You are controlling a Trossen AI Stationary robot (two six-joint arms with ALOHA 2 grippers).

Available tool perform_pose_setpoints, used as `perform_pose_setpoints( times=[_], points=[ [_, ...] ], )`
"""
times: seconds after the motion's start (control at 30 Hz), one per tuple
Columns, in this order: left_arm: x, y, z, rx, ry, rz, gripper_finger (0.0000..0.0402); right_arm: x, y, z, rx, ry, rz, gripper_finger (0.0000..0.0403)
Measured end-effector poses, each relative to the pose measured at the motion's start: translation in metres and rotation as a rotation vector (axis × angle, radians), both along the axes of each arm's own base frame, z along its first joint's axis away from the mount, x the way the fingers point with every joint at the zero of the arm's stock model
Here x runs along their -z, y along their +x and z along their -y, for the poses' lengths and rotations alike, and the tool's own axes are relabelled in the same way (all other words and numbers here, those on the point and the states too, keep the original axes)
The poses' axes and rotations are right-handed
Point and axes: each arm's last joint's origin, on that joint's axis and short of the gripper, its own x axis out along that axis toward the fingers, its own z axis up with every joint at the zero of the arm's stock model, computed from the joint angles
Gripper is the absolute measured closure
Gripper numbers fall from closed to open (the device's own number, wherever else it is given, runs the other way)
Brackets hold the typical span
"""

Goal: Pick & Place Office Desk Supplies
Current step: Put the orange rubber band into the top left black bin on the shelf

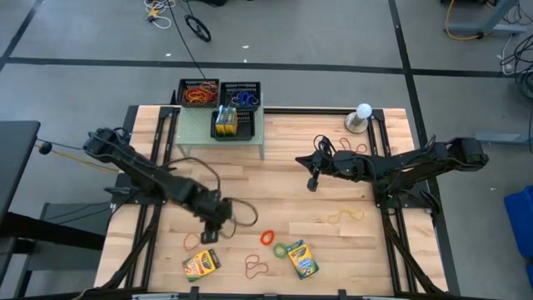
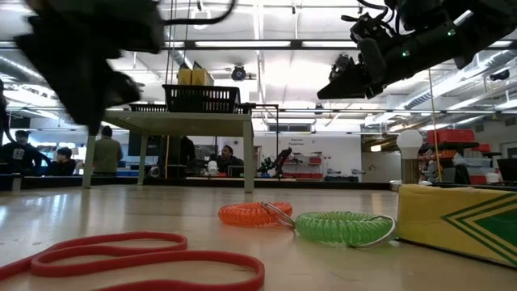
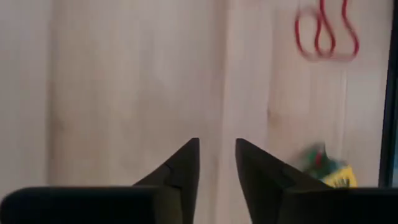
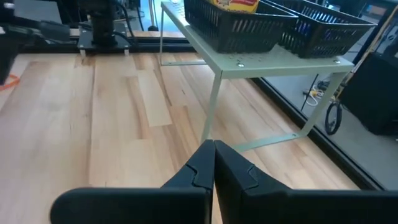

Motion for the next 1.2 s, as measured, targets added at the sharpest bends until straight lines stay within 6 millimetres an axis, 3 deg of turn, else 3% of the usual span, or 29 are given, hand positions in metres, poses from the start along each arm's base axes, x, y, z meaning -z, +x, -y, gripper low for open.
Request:
perform_pose_setpoints(
  times=[0.17, 0.4, 0.67, 0.87, 1.13, 1.2],
  points=[
    [0.003, -0.025, 0.030, 0.028, 0.001, -0.091, 0.0263, 0.000, 0.000, 0.000, 0.003, 0.014, 0.008, 0.0392],
    [0.021, -0.054, 0.062, 0.079, 0.088, -0.222, 0.0257, -0.001, 0.000, 0.000, 0.003, 0.014, 0.015, 0.0392],
    [0.049, -0.060, 0.070, 0.130, 0.285, -0.275, 0.0261, -0.002, 0.001, 0.000, 0.003, 0.014, 0.027, 0.0392],
    [0.061, -0.056, 0.076, 0.159, 0.268, -0.295, 0.0293, -0.003, 0.001, 0.000, 0.003, 0.014, 0.034, 0.0392],
    [0.062, -0.056, 0.077, 0.139, 0.239, -0.306, 0.0387, -0.004, 0.001, 0.000, 0.003, 0.014, 0.042, 0.0392],
    [0.061, -0.056, 0.077, 0.132, 0.235, -0.304, 0.0393, -0.004, 0.001, 0.000, 0.003, 0.014, 0.043, 0.0392]
  ],
)
